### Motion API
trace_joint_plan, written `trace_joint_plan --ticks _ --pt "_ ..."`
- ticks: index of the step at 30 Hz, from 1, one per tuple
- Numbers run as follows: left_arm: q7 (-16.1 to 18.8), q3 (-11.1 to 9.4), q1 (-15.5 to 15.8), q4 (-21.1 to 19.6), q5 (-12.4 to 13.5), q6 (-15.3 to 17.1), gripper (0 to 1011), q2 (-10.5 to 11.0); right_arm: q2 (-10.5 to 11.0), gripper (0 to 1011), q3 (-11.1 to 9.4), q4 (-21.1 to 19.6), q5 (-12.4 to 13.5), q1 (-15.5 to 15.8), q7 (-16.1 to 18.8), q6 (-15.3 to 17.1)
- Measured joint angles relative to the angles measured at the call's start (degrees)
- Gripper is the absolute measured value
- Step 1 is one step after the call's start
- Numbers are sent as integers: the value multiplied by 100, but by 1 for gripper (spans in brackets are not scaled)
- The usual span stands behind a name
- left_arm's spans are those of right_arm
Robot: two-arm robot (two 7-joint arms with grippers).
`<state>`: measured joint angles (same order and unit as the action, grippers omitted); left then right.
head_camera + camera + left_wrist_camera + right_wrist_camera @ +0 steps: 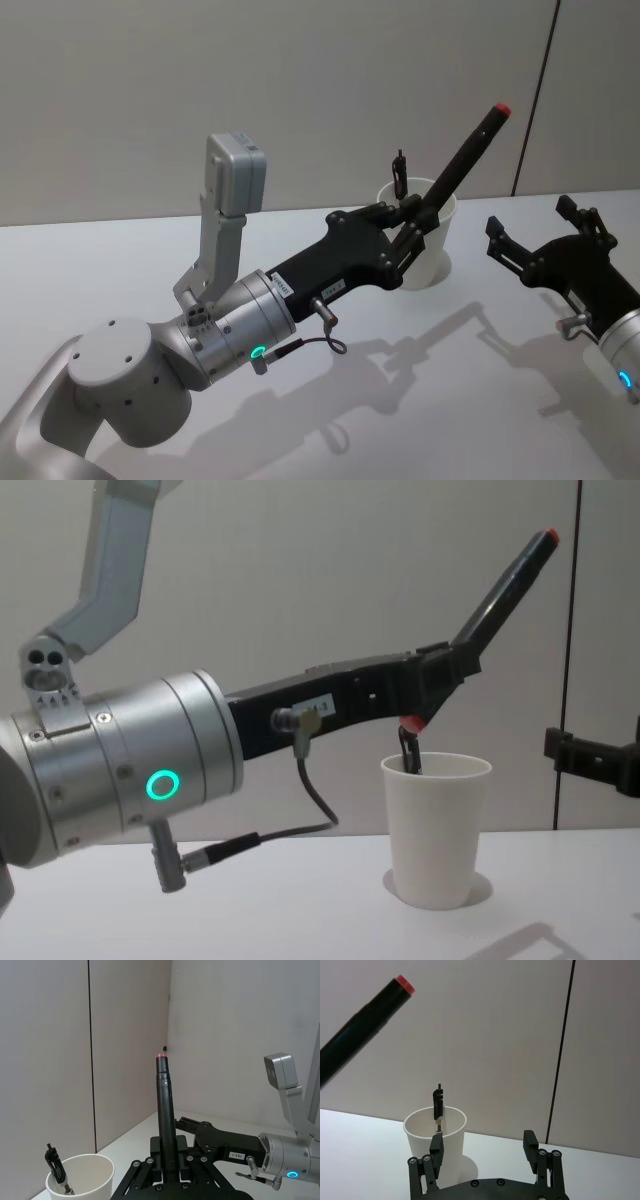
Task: Place the pen into the pen holder.
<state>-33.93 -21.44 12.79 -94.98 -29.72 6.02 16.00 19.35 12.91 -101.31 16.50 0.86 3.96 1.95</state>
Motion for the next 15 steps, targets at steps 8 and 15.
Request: trace_joint_plan --ticks 8,15 --pt "-11 -5 10 12 3 8 180 -5 65 1001 -46 -135 240 47 224 -3" --pt "-17 -9 15 17 4 12 180 -8 260 1001 -168 -445 778 205 560 12"
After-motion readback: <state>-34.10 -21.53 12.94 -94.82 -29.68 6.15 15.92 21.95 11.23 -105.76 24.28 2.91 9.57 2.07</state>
